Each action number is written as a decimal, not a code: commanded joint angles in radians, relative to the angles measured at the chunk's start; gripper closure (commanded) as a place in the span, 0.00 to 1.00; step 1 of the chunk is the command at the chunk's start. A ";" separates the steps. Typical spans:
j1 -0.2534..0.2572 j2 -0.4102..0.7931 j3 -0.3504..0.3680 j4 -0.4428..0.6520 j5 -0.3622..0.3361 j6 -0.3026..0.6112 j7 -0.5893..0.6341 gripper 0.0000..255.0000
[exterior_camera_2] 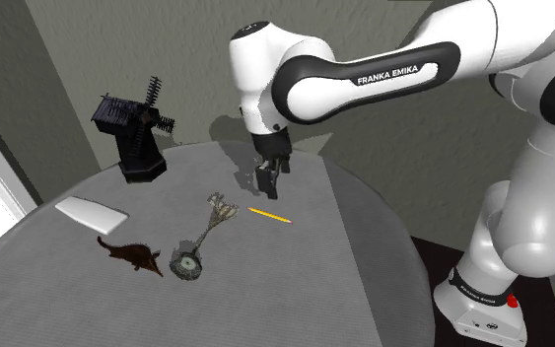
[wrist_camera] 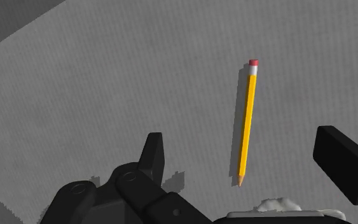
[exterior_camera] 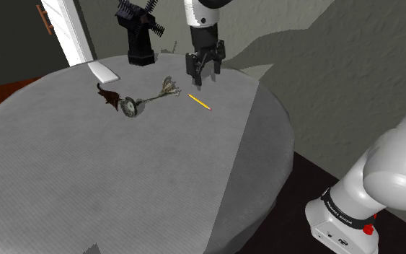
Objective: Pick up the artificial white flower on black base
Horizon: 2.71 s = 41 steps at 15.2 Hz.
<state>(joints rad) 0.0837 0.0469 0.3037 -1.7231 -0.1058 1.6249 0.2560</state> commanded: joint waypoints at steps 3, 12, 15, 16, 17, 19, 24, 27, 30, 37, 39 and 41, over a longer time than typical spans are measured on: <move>0.042 0.186 0.025 0.223 -0.040 -0.065 0.049 0.00; 0.141 0.486 0.029 0.601 -0.107 -0.175 0.090 0.00; 0.133 0.478 0.029 0.547 -0.105 -0.130 0.094 0.00; 0.131 0.476 0.029 0.530 -0.104 -0.115 0.095 0.00; 0.129 0.474 0.029 0.519 -0.104 -0.107 0.096 0.00; 0.130 0.476 0.029 0.519 -0.104 -0.105 0.096 1.00; 0.130 0.476 0.029 0.519 -0.104 -0.105 0.097 1.00; 0.130 0.475 0.029 0.517 -0.104 -0.104 0.097 1.00; 0.134 0.479 0.029 0.554 -0.105 -0.136 0.093 1.00; 0.156 0.509 0.027 0.698 -0.113 -0.249 0.084 1.00; 0.164 0.523 0.026 0.749 -0.117 -0.286 0.081 1.00; 0.175 0.541 0.024 0.808 -0.123 -0.326 0.078 1.00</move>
<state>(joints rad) 0.2519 0.5803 0.3282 -0.9461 -0.2260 1.3227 0.3338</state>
